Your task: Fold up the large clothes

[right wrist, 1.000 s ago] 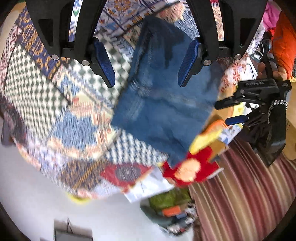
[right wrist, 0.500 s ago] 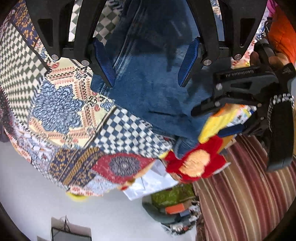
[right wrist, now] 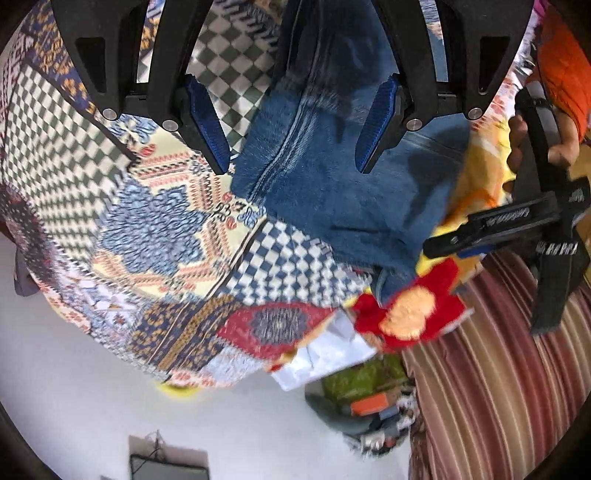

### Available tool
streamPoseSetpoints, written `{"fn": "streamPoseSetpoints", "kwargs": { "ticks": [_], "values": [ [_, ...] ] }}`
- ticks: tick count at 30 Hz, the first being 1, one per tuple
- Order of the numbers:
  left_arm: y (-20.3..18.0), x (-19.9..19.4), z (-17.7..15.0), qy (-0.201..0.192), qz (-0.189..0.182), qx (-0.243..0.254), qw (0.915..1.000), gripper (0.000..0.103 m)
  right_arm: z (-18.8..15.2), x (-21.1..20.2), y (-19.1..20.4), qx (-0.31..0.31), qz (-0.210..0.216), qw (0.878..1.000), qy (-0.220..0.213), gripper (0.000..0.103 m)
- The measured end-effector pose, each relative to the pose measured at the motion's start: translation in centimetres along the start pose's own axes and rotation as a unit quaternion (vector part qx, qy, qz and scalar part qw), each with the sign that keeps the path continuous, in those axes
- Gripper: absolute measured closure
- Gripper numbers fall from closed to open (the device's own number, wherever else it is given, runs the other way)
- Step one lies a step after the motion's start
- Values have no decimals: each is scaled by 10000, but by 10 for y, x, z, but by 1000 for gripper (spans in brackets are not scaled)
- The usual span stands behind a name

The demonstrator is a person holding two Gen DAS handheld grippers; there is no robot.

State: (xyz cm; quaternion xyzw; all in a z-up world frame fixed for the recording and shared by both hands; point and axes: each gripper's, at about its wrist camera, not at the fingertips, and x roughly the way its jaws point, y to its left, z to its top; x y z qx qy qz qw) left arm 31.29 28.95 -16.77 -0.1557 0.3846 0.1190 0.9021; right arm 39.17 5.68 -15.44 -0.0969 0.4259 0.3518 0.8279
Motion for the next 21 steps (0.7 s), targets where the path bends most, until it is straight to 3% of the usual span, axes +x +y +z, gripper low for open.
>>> {"fn": "streamPoseSetpoints", "kwargs": {
  "ticks": [8, 15, 21],
  "values": [
    [-32, -143, -12, -1116, -457, 386, 9919, 16, -9, -125, 17, 29, 75, 9932, -1161, 35],
    [-67, -249, -50, -2011, -682, 777, 9741, 16, -46, -238, 50, -114, 37, 9728, -2315, 35],
    [-90, -311, -93, -2632, -634, 946, 9580, 16, -91, -298, 73, -25, 126, 9580, -2863, 35]
  ]
}}
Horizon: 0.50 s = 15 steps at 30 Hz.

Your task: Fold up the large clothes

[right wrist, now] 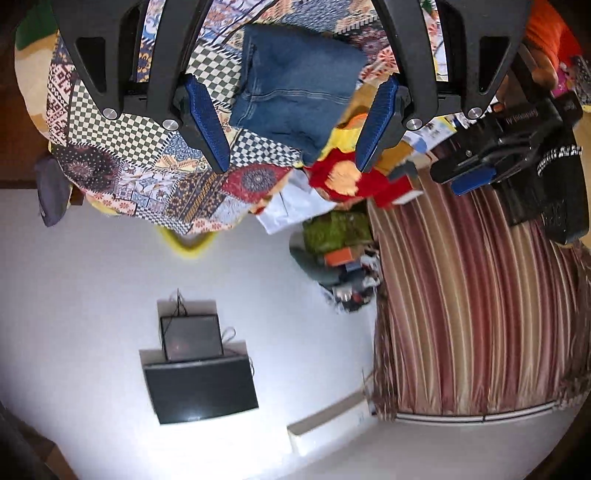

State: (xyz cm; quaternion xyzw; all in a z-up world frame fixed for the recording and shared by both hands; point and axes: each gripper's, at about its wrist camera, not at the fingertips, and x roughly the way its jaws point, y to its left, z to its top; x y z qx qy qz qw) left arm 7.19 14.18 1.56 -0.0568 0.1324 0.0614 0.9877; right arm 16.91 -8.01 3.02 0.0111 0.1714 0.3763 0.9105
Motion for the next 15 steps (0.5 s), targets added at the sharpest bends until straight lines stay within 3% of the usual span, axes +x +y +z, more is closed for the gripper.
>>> {"fn": "streamPoseSetpoints", "kwargs": {
  "ticks": [7, 9, 15],
  "values": [
    [-29, -47, -7, -447, 358, 186, 9982, 14, -10, -48, 25, -208, -254, 9991, -285, 33],
    [-31, -52, -9, -496, 445, 174, 9976, 6, -14, -54, 30, -246, -366, 9986, -279, 19],
    [-32, -58, -15, -497, 598, 145, 9969, 0, -20, -64, 37, -249, -654, 9970, -321, 3]
  ]
}}
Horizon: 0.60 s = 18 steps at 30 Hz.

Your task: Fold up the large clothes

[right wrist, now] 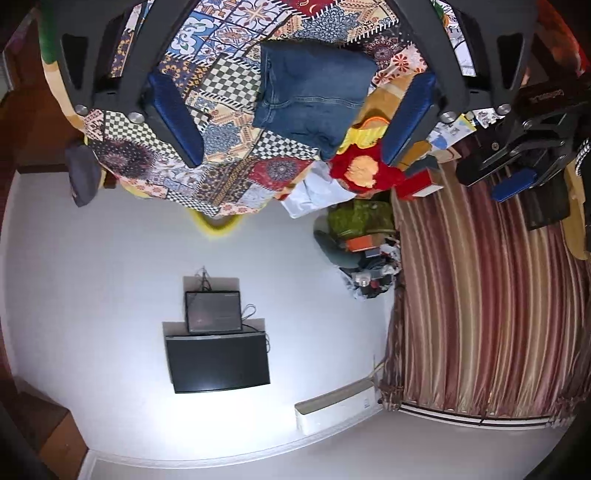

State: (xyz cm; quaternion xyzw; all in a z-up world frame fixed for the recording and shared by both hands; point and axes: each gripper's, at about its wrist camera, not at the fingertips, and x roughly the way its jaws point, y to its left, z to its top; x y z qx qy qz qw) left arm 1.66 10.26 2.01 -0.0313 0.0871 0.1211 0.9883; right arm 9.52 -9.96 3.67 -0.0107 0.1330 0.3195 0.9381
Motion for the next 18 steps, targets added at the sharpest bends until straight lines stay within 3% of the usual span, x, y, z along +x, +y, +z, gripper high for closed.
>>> {"fn": "streamPoseSetpoints", "kwargs": {
  "ticks": [18],
  "values": [
    [10, 17, -12, 278, -40, -140, 9995, 0, -3, 11, -3, 43, -187, 9997, 160, 0]
  ]
}}
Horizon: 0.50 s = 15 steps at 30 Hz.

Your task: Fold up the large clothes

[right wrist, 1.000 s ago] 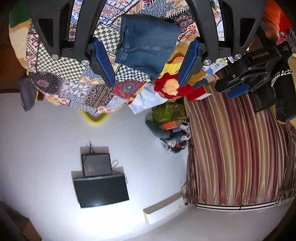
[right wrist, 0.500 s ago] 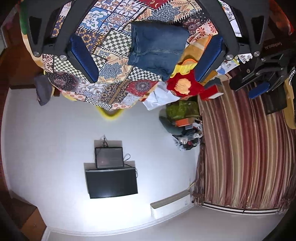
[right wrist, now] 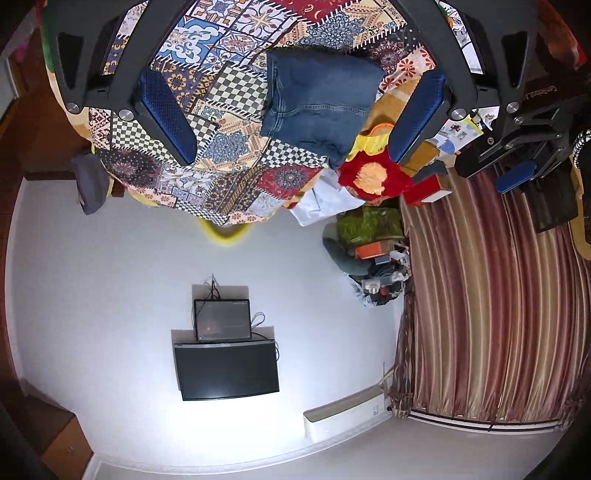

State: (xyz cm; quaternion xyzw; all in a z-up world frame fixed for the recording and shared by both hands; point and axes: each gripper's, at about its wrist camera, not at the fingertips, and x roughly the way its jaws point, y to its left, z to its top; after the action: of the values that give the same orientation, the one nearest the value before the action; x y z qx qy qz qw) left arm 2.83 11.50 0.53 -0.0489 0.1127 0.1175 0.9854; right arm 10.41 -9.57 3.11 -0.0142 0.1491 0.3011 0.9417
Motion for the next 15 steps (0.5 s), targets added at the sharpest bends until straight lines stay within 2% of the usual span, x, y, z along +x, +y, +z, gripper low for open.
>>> {"fn": "streamPoseSetpoints", "kwargs": {
  "ticks": [15],
  "values": [
    [4, 8, -4, 124, -39, -65, 9999, 0, -1, 3, 1, -14, -12, 10000, 74, 0]
  ]
}}
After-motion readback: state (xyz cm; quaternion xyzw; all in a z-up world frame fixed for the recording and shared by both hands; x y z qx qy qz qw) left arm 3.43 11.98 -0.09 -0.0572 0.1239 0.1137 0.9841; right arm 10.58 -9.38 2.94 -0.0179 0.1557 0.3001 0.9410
